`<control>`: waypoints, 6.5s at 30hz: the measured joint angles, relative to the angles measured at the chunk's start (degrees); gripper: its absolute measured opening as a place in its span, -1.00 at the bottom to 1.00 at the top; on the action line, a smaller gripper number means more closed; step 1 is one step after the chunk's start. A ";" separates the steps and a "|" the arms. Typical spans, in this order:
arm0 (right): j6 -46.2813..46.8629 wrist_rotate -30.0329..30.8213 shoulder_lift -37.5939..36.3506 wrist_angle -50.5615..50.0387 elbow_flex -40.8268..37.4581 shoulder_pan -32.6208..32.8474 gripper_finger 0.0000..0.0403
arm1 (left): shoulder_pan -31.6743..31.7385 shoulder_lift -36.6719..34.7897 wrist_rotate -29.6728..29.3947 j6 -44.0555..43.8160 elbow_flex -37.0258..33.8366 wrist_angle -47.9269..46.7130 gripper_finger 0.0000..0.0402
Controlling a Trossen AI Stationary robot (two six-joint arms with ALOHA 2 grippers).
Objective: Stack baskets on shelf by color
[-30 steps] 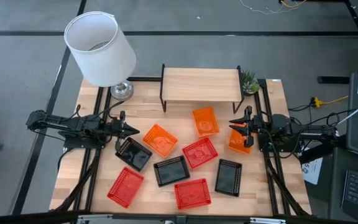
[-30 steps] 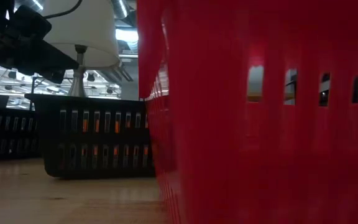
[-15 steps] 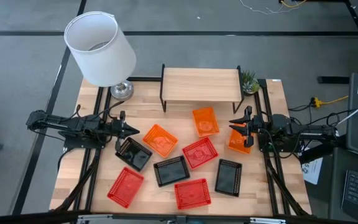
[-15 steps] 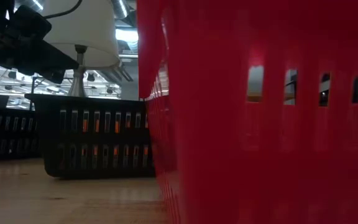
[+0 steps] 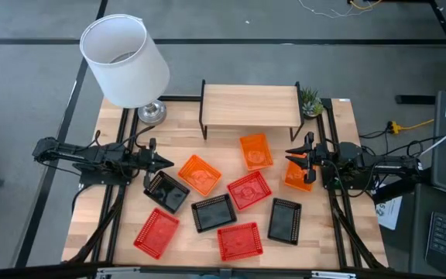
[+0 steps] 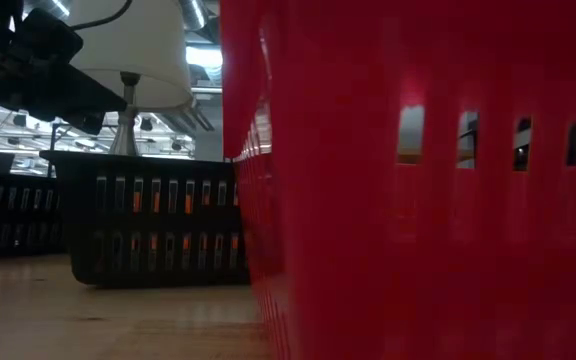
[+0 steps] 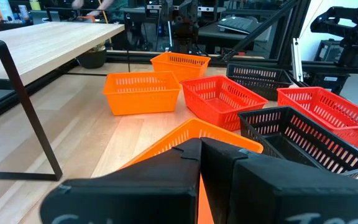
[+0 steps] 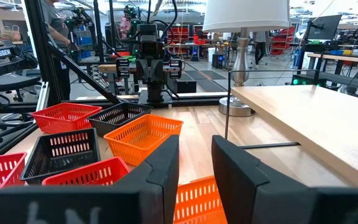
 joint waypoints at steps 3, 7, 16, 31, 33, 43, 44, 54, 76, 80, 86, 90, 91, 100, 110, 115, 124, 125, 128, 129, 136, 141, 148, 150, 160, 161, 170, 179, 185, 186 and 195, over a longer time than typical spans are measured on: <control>0.02 0.00 -0.02 0.01 0.00 -0.01 -0.52 | 0.00 0.00 0.00 0.00 -0.02 0.00 -1.00; 0.02 0.00 -0.02 0.01 -0.02 0.00 -0.52 | 0.00 -0.01 0.00 0.00 0.00 0.00 -1.00; 0.00 0.00 0.00 0.01 0.00 0.01 -0.52 | 0.00 -0.01 0.00 0.00 -0.01 0.00 -1.00; 0.00 0.00 0.00 0.01 0.00 -0.01 -0.52 | 0.00 -0.01 0.00 -0.02 -0.01 0.00 -1.00; 0.01 0.00 -0.01 0.00 0.00 0.00 -0.52 | 0.00 0.00 0.00 -0.01 0.00 0.00 -1.00; 0.65 0.00 -0.01 0.03 -0.01 0.01 -0.52 | 0.00 -0.01 0.00 -0.02 0.00 0.00 -1.00; 1.83 0.00 -0.02 0.04 -0.01 0.01 -0.52 | 0.00 -0.02 0.00 -0.02 -0.02 0.00 -1.00; 6.22 -7.42 0.00 13.19 -0.02 0.01 -0.52 | 0.00 0.00 -0.17 0.50 -0.02 0.82 -1.00; 1.96 8.25 8.68 -6.01 28.19 0.01 -0.52 | 0.07 -0.02 -13.25 28.74 -0.02 40.24 -1.00; 16.68 12.38 16.20 -27.95 39.52 0.01 -0.52 | 0.07 0.00 -12.78 28.91 -0.02 40.31 -1.00; 34.98 9.29 29.34 -54.52 50.09 0.00 -0.52 | 0.07 0.00 -12.39 28.94 -0.02 40.50 -1.00; 40.67 4.21 37.38 -63.61 52.06 -0.01 -0.52 | 0.07 0.00 -12.39 28.96 -0.02 40.52 -1.00; 40.21 3.57 39.09 -64.67 52.08 -0.01 -0.52 | 0.07 0.00 -12.39 28.96 -0.02 40.52 -1.00; 33.10 0.67 51.44 -66.49 52.15 -0.32 -0.52 | 0.07 0.00 -12.37 28.96 -0.02 40.95 -1.00; 8.37 -1.65 64.60 -66.90 52.15 0.29 -0.52 | 0.07 0.00 -12.35 31.89 -0.02 40.89 -1.00; -3.11 -1.55 71.11 -67.00 52.13 0.29 -0.52 | 0.07 0.00 -12.35 31.88 -0.02 40.71 -1.00; -17.93 -0.54 80.55 -66.91 52.11 0.29 -0.52 | 0.07 0.00 -12.35 31.85 -0.02 40.68 -1.00; -18.17 0.61 81.25 -66.89 52.11 0.29 -0.52 | 0.07 0.00 -12.35 31.82 -0.02 40.68 -1.00; -20.16 4.12 82.68 -66.85 52.09 0.29 -0.52 | 0.07 0.00 -12.35 31.82 -0.02 40.68 -1.00; -20.87 4.82 83.01 -66.67 52.09 0.29 -0.52 | 0.07 0.00 -12.35 31.82 -0.02 40.68 -1.00; -28.29 5.11 84.68 -66.24 52.09 0.51 -0.52 | 0.07 0.00 -12.33 31.76 -0.02 40.37 -1.00; -32.12 4.81 85.71 -64.77 52.09 0.58 -0.52 | 0.06 0.00 -12.33 31.76 -0.02 40.29 -1.00; -33.90 1.01 88.26 -64.09 52.09 0.58 -0.52 | 0.06 0.00 -12.33 31.74 -0.02 40.19 -1.00; -33.04 0.84 88.96 -63.08 52.08 0.58 -0.52 | 0.07 0.00 -12.33 31.74 -0.02 40.06 -1.00; -29.92 -1.80 89.26 -62.54 52.04 0.58 -0.64 | 0.06 0.00 -12.34 31.75 -0.02 39.39 -1.00; -29.62 -1.29 89.26 -62.87 52.04 0.58 -0.72 | 0.06 0.00 -12.33 31.75 -0.02 39.39 -1.00; -29.50 -0.19 89.09 -67.35 52.09 0.58 -0.96 | 0.07 0.00 -12.34 31.74 -0.02 39.36 -1.00; -17.41 6.07 89.05 -82.43 61.01 0.58 -0.97 | 0.05 0.00 -12.33 31.50 -0.02 39.36 -1.00; -5.69 6.03 87.84 -92.60 75.41 0.58 -0.97 | 0.04 0.00 -12.34 31.50 -0.02 39.36 -1.00; -4.38 5.61 87.09 -92.21 77.68 0.58 -0.97 | 0.07 0.00 -12.33 31.50 -0.02 39.39 -1.00; 3.68 15.80 77.76 -87.36 98.43 0.31 -0.98 | 0.06 0.00 -12.33 31.50 -0.02 39.38 -1.00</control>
